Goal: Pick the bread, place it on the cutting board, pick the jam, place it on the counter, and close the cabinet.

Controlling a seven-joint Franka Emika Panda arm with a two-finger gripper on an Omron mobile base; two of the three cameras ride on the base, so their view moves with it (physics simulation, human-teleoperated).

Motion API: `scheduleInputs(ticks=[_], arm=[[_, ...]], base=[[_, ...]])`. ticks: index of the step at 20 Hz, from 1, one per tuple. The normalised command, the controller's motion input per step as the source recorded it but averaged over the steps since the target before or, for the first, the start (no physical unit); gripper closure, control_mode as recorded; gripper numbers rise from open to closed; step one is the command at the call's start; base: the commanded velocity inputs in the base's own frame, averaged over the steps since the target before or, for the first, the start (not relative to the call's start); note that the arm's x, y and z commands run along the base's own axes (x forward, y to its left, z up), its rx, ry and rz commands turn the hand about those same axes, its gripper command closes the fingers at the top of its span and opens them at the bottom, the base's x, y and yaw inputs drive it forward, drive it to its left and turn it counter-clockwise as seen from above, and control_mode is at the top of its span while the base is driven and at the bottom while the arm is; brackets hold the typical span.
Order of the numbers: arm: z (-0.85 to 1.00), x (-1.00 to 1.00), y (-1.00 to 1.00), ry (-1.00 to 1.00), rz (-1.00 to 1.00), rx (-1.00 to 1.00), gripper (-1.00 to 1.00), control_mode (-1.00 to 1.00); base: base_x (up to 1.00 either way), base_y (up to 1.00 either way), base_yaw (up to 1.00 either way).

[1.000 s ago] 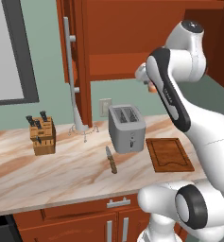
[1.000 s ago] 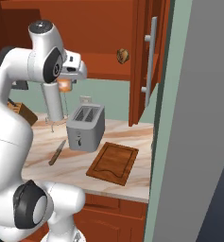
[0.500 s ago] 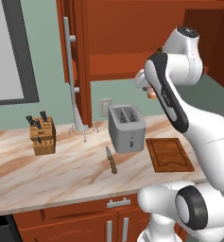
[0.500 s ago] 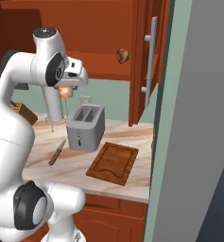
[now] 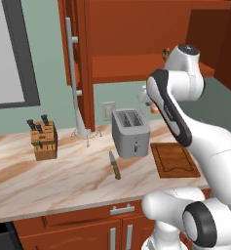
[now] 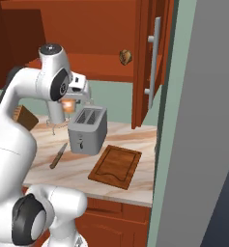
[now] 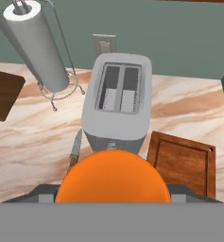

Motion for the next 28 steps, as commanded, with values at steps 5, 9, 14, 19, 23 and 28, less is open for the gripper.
scheduleInputs(ticks=[5,9,14,19,23,28], arm=[[-0.56,0.0,0.0,0.0,0.0,0.0,1.0,-1.0],[-0.49,0.0,0.0,0.0,0.0,0.0,1.0,-1.0],[-0.5,0.0,0.0,0.0,0.0,0.0,1.0,-1.0],[-0.47,0.0,0.0,0.0,0.0,0.0,1.0,-1.0],[-0.46,0.0,0.0,0.0,0.0,0.0,1.0,-1.0],[-0.42,0.0,0.0,0.0,0.0,0.0,1.0,-1.0]], base=[[0.0,0.0,0.0],[0.0,0.0,0.0],[0.0,0.0,0.0],[0.0,0.0,0.0],[0.0,0.0,0.0],[0.0,0.0,0.0]])
